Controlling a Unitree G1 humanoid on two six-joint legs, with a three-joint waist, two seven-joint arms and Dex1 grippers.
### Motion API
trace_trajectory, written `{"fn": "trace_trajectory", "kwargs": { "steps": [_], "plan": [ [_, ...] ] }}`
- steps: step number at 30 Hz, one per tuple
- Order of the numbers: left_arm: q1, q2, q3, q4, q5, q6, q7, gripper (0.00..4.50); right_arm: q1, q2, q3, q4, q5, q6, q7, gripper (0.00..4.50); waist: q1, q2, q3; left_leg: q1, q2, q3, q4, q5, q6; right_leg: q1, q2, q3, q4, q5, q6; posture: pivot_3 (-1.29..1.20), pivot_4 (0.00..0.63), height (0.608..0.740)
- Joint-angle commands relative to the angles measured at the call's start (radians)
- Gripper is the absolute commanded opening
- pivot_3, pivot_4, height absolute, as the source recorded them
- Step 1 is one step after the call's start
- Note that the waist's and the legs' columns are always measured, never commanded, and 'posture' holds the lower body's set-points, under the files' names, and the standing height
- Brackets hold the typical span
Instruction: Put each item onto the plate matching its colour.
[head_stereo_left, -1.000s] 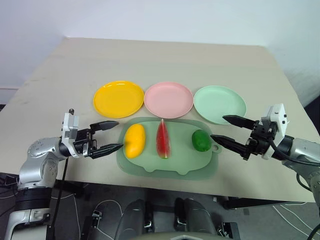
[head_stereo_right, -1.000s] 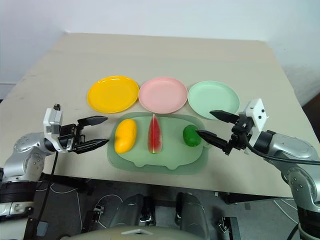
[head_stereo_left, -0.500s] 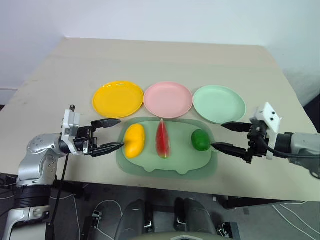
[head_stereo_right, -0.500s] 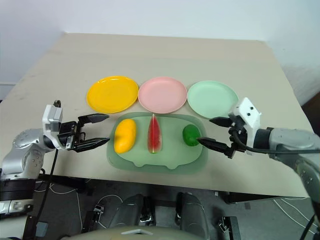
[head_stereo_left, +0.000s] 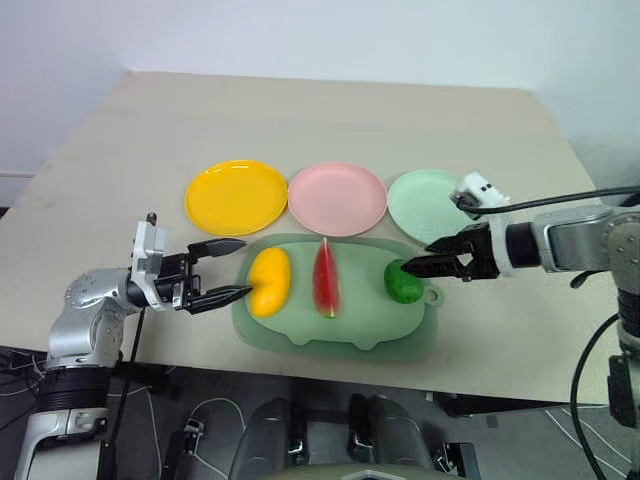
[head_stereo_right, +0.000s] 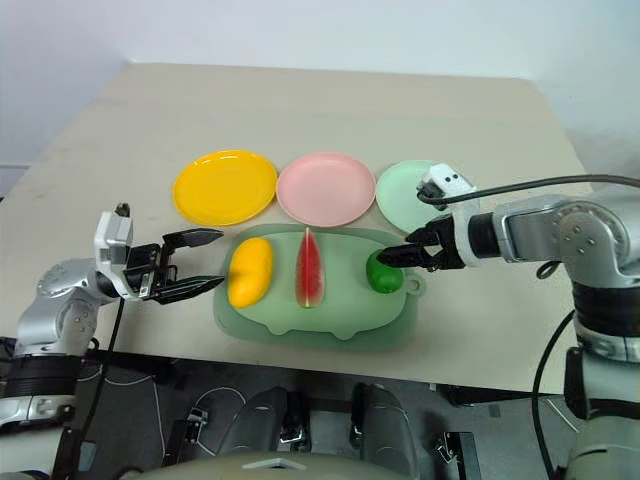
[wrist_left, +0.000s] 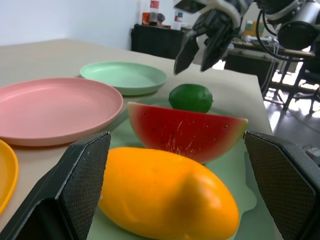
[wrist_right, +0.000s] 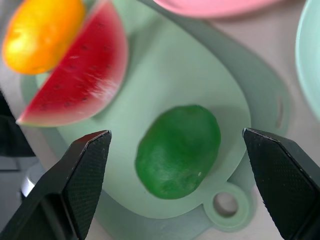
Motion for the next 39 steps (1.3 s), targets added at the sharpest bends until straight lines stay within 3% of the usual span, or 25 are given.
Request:
{"fn": "trace_trajectory", "kwargs": {
  "steps": [1,17,30,33,37,39],
  "plan": [
    [-0.009,-0.003,0.003,-0.006,0.001,-0.02,0.003,4.48,-0.018,-0.002,0.027,0.011,0.06,0.007,-0.111,4.5,-0.002,0.0,0.0,0.0,0.0,0.0,0.0,0.0,0.0,0.0,0.0,0.0,0.0,0.0,0.0,0.0,0.15,0.696],
    [-0.006,0.003,0.005,-0.015,0.001,-0.025,0.005,4.48,-0.057,0.12,0.066,0.122,0.382,0.007,-0.585,4.5,-0.018,0.0,0.0,0.002,0.001,0.001,0.002,0.004,-0.001,0.0,0.0,0.0,0.01,0.0,0.0,0.0,0.15,0.696],
    [-0.005,-0.008,-0.001,0.017,0.011,-0.057,-0.002,4.48,-0.063,0.141,0.106,0.159,0.44,0.007,-0.72,4.5,-0.019,0.0,0.0,0.002,0.001,0.001,0.002,0.004,0.0,0.0,0.0,0.0,0.01,0.0,0.0,0.0,0.15,0.696],
    [0.0,-0.007,-0.001,0.014,0.009,-0.061,-0.002,4.5,-0.069,0.137,0.114,0.152,0.436,0.007,-0.717,3.97,-0.018,0.0,0.0,0.002,0.0,0.001,0.002,0.004,0.0,0.0,0.0,0.0,0.01,0.0,0.0,0.0,0.15,0.696],
    [0.007,-0.001,0.001,-0.015,0.001,-0.044,0.009,4.5,-0.072,0.135,0.106,0.143,0.428,0.007,-0.71,2.75,-0.019,0.0,0.0,0.002,0.001,0.001,0.002,0.004,0.0,0.0,0.0,0.0,0.01,0.0,0.0,0.0,0.15,0.696],
    [0.009,0.0,0.001,-0.02,0.0,-0.039,0.011,4.5,-0.073,0.128,0.103,0.133,0.431,0.007,-0.698,2.65,-0.019,0.0,0.0,0.002,0.001,0.001,0.002,0.004,0.0,0.0,0.0,0.0,0.01,0.0,0.001,0.0,0.15,0.696]
  ]
}}
